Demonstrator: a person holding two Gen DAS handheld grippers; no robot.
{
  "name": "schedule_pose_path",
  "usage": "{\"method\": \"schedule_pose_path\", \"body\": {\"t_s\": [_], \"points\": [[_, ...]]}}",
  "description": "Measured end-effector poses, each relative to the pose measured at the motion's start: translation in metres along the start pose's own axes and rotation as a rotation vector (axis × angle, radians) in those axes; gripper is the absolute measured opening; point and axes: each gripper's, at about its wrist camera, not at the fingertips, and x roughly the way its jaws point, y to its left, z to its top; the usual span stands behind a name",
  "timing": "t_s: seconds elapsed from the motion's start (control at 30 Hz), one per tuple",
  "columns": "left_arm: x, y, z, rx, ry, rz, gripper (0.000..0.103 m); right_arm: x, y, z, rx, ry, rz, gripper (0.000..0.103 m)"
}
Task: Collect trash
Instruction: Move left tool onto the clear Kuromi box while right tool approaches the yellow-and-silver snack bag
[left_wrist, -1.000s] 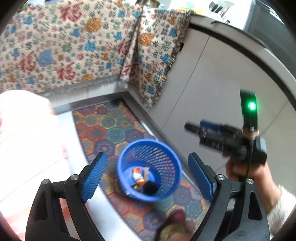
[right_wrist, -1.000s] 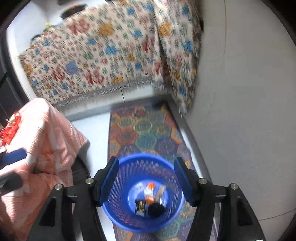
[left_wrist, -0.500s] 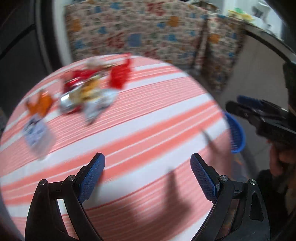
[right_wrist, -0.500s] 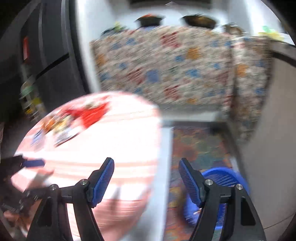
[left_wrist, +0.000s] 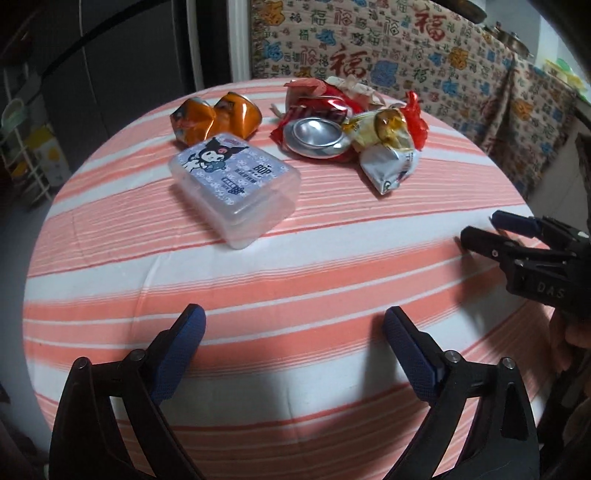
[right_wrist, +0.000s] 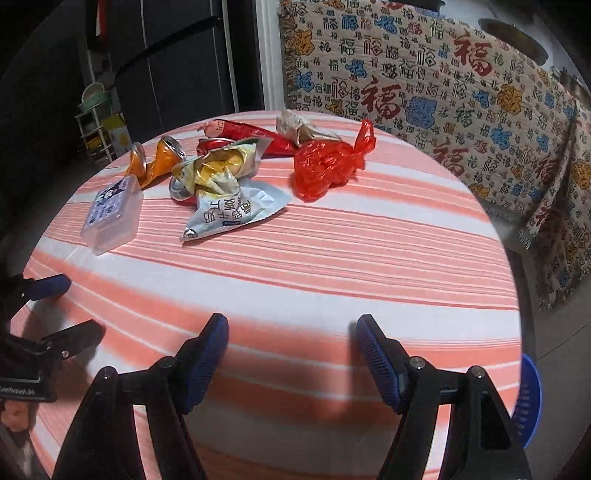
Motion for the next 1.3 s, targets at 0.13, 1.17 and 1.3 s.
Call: {"method": "schedule_pose_path", "body": {"t_s": [0.13,1.17,1.3], "points": [[0.003,-0.004,0.0,0.022,0.015,0.021,0.102,0.007,0.003,0.006,-0.015,0.005,-0.042,0.076],[0.0,0.008,0.016,0.179,-0.013,-0.17,0.082,0.004,-0.001,0.004,-0.005,-0.016,0.001,0.08],[-0.002,0.012,0.01,0.163,-0.023,-0.145,0.09,0.009,0.005,0.027,0.009,-0.021,0.11,0.08]]}}
